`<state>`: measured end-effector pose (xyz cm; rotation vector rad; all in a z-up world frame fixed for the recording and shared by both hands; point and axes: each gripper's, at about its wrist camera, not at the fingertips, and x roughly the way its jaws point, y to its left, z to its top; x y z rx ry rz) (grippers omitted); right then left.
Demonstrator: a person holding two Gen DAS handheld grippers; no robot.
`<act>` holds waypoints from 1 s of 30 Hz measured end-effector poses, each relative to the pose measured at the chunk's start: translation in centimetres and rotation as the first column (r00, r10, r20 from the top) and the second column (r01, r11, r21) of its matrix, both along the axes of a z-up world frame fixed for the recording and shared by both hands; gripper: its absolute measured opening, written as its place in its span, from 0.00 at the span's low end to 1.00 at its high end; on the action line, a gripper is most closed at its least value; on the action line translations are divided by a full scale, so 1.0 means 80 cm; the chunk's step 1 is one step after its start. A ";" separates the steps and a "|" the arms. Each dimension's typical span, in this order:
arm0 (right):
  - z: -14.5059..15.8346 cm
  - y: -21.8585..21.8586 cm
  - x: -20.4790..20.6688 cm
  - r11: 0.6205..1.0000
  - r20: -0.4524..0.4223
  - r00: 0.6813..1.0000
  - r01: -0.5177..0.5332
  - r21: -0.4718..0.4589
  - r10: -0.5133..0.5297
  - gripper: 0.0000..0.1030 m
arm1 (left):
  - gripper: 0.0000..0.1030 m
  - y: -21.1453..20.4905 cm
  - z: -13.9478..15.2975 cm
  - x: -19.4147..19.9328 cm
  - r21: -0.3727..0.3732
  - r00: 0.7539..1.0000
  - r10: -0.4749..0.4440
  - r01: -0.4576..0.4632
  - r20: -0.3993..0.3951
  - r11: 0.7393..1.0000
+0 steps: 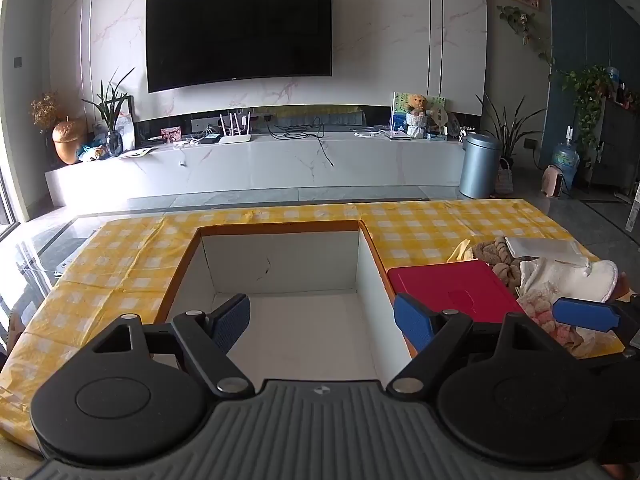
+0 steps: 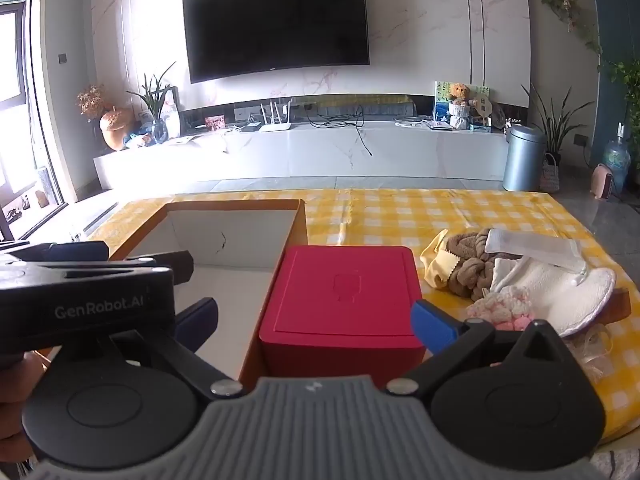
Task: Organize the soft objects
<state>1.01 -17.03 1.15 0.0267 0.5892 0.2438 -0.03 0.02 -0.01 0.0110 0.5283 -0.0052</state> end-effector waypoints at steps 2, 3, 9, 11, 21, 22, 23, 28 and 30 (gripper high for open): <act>-0.002 0.000 -0.001 1.000 0.001 1.000 0.000 -0.007 0.000 0.98 | 0.93 0.001 0.000 -0.002 -0.012 1.000 0.001 -0.001 0.004 1.000; -0.002 0.000 -0.001 1.000 0.002 1.000 0.001 -0.004 -0.001 0.98 | 0.93 0.001 0.000 -0.004 -0.019 1.000 0.003 -0.003 0.011 1.000; 0.004 0.000 0.001 1.000 0.006 1.000 0.011 0.003 -0.011 0.98 | 0.93 -0.002 0.004 -0.006 -0.020 1.000 0.015 -0.014 0.025 1.000; 0.001 -0.001 0.004 1.000 0.005 1.000 0.014 0.000 -0.014 0.98 | 0.92 -0.004 0.003 -0.003 -0.023 1.000 0.018 -0.018 0.015 1.000; -0.002 -0.002 -0.001 1.000 0.022 1.000 0.015 -0.014 -0.015 0.98 | 0.89 -0.003 -0.003 -0.003 -0.049 1.000 0.025 -0.025 0.001 0.998; -0.002 -0.002 -0.001 1.000 0.022 1.000 0.014 -0.014 -0.014 0.98 | 0.89 -0.003 -0.003 -0.004 -0.051 1.000 0.023 -0.023 -0.001 0.998; -0.002 -0.001 -0.001 1.000 0.021 1.000 0.013 -0.014 -0.012 0.98 | 0.89 -0.002 -0.004 -0.004 -0.055 1.000 0.017 -0.017 -0.005 0.998; -0.003 0.000 -0.002 1.000 0.022 1.000 0.014 -0.026 -0.013 0.98 | 0.89 -0.002 -0.006 -0.002 -0.056 1.000 0.013 -0.014 -0.016 0.998; -0.004 0.002 -0.003 0.999 0.019 1.000 0.012 -0.037 -0.012 0.98 | 0.89 -0.004 -0.007 -0.002 -0.043 1.000 0.016 -0.017 -0.020 0.999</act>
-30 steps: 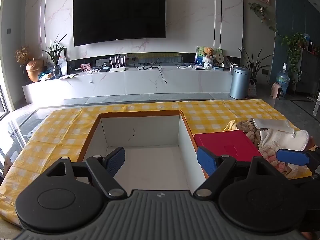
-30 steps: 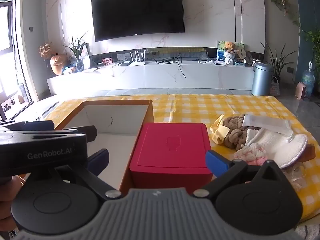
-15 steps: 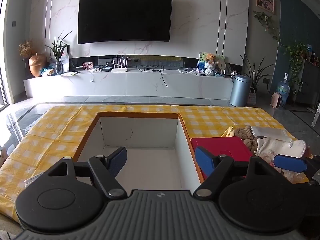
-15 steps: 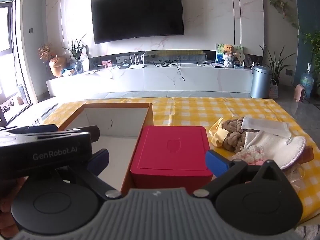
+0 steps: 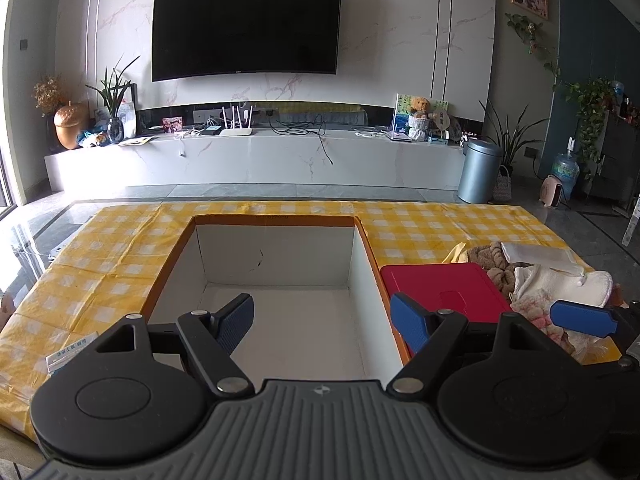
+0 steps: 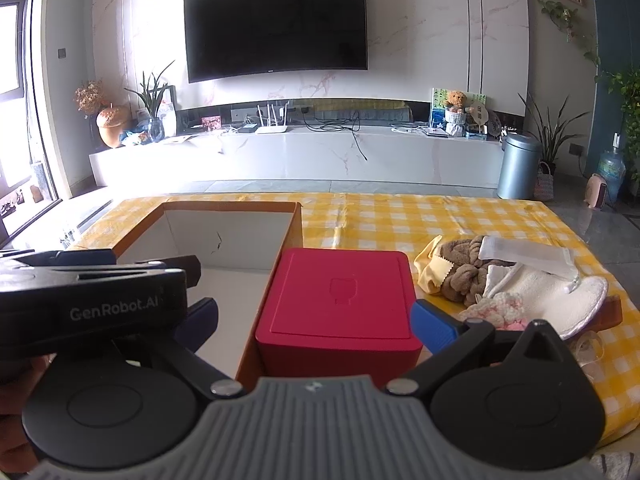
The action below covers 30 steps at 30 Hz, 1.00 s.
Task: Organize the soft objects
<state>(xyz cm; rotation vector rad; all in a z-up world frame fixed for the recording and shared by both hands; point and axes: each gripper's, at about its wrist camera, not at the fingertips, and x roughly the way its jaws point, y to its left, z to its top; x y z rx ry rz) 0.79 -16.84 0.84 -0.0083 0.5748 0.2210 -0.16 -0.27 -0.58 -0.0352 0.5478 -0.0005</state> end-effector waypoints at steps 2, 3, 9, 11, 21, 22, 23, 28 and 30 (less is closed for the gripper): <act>0.000 0.002 0.000 1.000 -0.004 1.000 0.002 -0.006 -0.002 0.98 | 0.89 -0.001 -0.001 0.000 0.003 1.000 0.002 -0.002 -0.004 1.000; 0.001 0.002 -0.001 1.000 -0.005 1.000 0.003 -0.008 -0.003 0.98 | 0.89 -0.001 -0.001 0.001 0.002 1.000 0.002 -0.002 -0.007 1.000; 0.002 0.001 -0.001 1.000 -0.011 1.000 -0.004 -0.008 0.004 0.98 | 0.89 -0.001 0.001 -0.001 0.011 1.000 0.000 0.000 -0.014 1.000; 0.002 0.001 -0.001 1.000 -0.013 1.000 -0.004 -0.009 0.004 0.98 | 0.89 -0.001 0.001 -0.001 0.009 1.000 -0.001 0.001 -0.016 1.000; 0.000 -0.001 0.001 1.000 -0.020 1.000 -0.005 -0.010 0.004 0.97 | 0.89 -0.001 -0.001 -0.001 0.008 1.000 0.006 -0.006 -0.024 1.000; 0.000 -0.001 0.001 1.000 -0.021 1.000 -0.004 -0.010 0.004 0.97 | 0.89 -0.001 -0.001 -0.001 0.009 1.000 0.008 -0.008 -0.025 1.000; 0.000 -0.001 0.001 1.000 -0.021 1.000 -0.004 -0.009 0.004 0.98 | 0.89 -0.001 -0.001 0.000 0.008 1.000 0.008 -0.008 -0.027 1.000; 0.000 -0.001 0.001 1.000 -0.025 1.000 -0.005 -0.009 0.005 0.97 | 0.89 -0.001 -0.002 0.000 0.009 1.000 0.009 -0.009 -0.030 1.000; 0.000 -0.001 0.001 1.000 -0.025 1.000 -0.005 -0.009 0.005 0.98 | 0.89 -0.001 -0.002 0.000 0.009 0.999 0.009 -0.009 -0.031 1.000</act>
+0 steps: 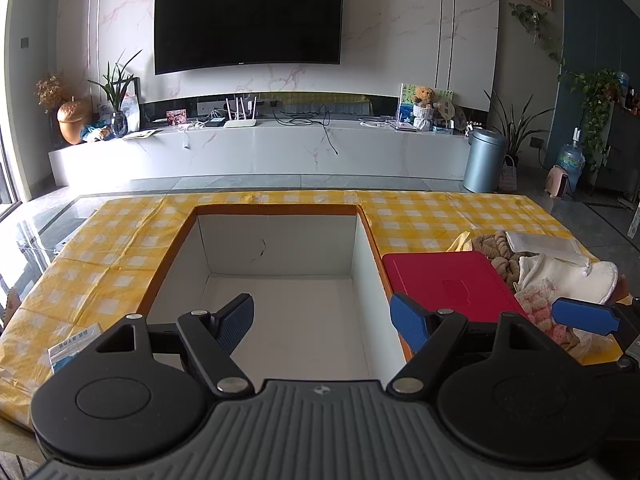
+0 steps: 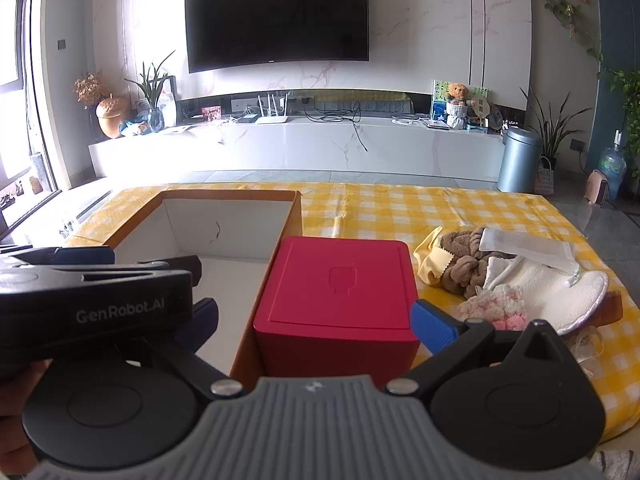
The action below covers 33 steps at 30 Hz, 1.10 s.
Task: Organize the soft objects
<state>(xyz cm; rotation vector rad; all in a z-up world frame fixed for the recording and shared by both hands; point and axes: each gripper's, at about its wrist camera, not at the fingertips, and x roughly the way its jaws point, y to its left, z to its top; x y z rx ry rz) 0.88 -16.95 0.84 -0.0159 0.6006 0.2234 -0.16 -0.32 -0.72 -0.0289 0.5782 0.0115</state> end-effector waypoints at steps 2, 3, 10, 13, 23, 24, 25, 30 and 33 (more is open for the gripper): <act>0.000 0.000 0.000 1.000 -0.002 1.000 0.000 0.000 0.000 0.97 | 0.89 0.000 -0.001 0.000 0.001 1.000 0.003 -0.003 -0.004 1.000; -0.001 0.000 0.000 1.000 -0.004 1.000 0.000 0.000 0.000 0.97 | 0.89 0.001 -0.001 0.000 0.002 1.000 0.005 -0.005 -0.005 1.000; -0.002 0.003 0.001 1.000 -0.014 1.000 -0.002 0.001 0.002 0.98 | 0.89 0.001 -0.001 0.001 0.005 1.000 0.007 -0.006 -0.022 1.000; -0.002 0.003 0.001 1.000 -0.014 1.000 -0.002 0.000 0.002 0.98 | 0.89 0.001 0.000 0.001 0.008 1.000 0.008 -0.007 -0.024 1.000; -0.001 0.003 -0.002 1.000 -0.001 1.000 -0.020 -0.012 0.020 0.97 | 0.89 -0.004 0.004 -0.004 0.038 0.999 -0.034 0.034 0.024 0.999; 0.000 0.003 -0.003 1.000 0.006 1.000 -0.024 -0.020 0.024 0.97 | 0.89 -0.005 0.005 -0.005 0.040 0.999 -0.040 0.039 0.030 0.998; 0.001 0.001 -0.004 0.999 0.013 1.000 -0.023 -0.029 0.023 0.97 | 0.89 -0.006 0.006 -0.006 0.039 0.998 -0.044 0.043 0.038 0.998; 0.012 -0.024 -0.005 0.996 0.028 0.999 0.022 -0.081 -0.019 0.98 | 0.89 -0.008 0.016 -0.014 0.028 0.994 -0.073 0.071 0.078 0.997; 0.020 -0.053 -0.002 0.986 0.038 0.998 0.052 -0.161 -0.047 0.98 | 0.89 -0.009 0.020 -0.017 0.028 0.993 -0.077 0.075 0.087 0.997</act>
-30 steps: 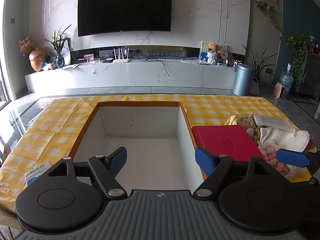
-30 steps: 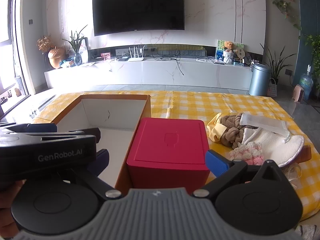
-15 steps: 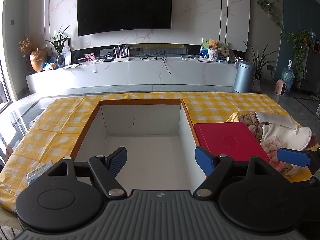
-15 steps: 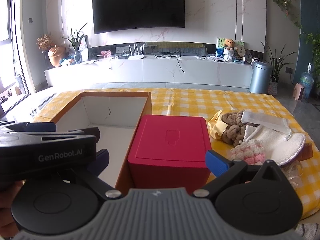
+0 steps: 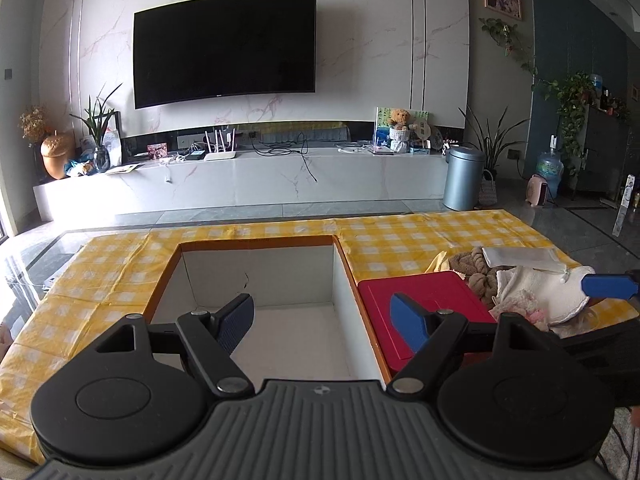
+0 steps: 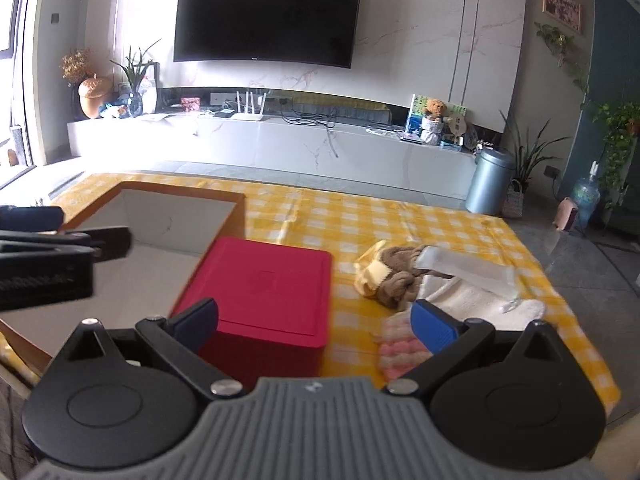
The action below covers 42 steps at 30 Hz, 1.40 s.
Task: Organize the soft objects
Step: 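Move the right tool to the pink-and-white crocheted piece and close on it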
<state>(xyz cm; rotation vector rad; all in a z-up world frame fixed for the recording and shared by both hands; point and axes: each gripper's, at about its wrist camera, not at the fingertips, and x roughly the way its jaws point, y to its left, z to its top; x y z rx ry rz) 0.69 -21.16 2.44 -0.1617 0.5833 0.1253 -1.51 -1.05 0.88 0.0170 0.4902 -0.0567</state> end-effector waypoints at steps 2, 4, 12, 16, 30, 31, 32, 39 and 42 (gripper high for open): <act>0.007 -0.024 0.003 0.998 0.010 0.999 0.045 -0.045 -0.045 0.98 | 0.89 0.000 0.000 0.001 0.002 1.000 -0.005 0.005 -0.003 1.000; 0.013 -0.054 0.007 0.993 0.011 0.997 0.081 -0.084 -0.080 0.98 | 0.89 0.000 -0.001 0.002 0.007 1.000 -0.004 0.005 -0.007 1.000; -0.007 -0.156 0.032 0.964 -0.046 0.987 0.143 -0.223 -0.157 0.98 | 0.89 -0.014 -0.008 0.014 0.029 0.998 -0.042 0.043 -0.047 0.999; -0.031 -0.190 0.040 0.977 -0.128 0.977 0.150 -0.152 -0.170 0.98 | 0.89 -0.032 -0.013 0.023 0.047 0.995 -0.067 0.070 -0.073 0.996; -0.078 -0.173 0.086 0.997 -0.288 0.958 0.012 0.074 0.009 0.90 | 0.89 -0.064 -0.029 0.039 0.124 0.984 -0.093 0.113 -0.154 0.986; -0.077 -0.163 0.086 0.998 -0.273 0.962 -0.015 0.062 0.031 0.90 | 0.89 -0.060 -0.029 0.038 0.104 0.982 -0.102 0.119 -0.157 0.987; -0.079 -0.150 0.087 0.998 -0.272 0.960 -0.052 0.043 0.061 0.90 | 0.89 -0.056 -0.028 0.038 0.082 0.981 -0.106 0.121 -0.162 0.989; -0.106 -0.099 0.131 0.997 -0.392 0.918 -0.073 -0.028 0.056 0.83 | 0.89 -0.043 -0.025 0.034 0.065 0.982 -0.098 0.109 -0.159 0.992; -0.120 -0.096 0.156 0.999 -0.435 0.901 -0.023 -0.042 0.003 0.83 | 0.89 -0.039 -0.024 0.031 0.052 0.982 -0.107 0.117 -0.156 0.992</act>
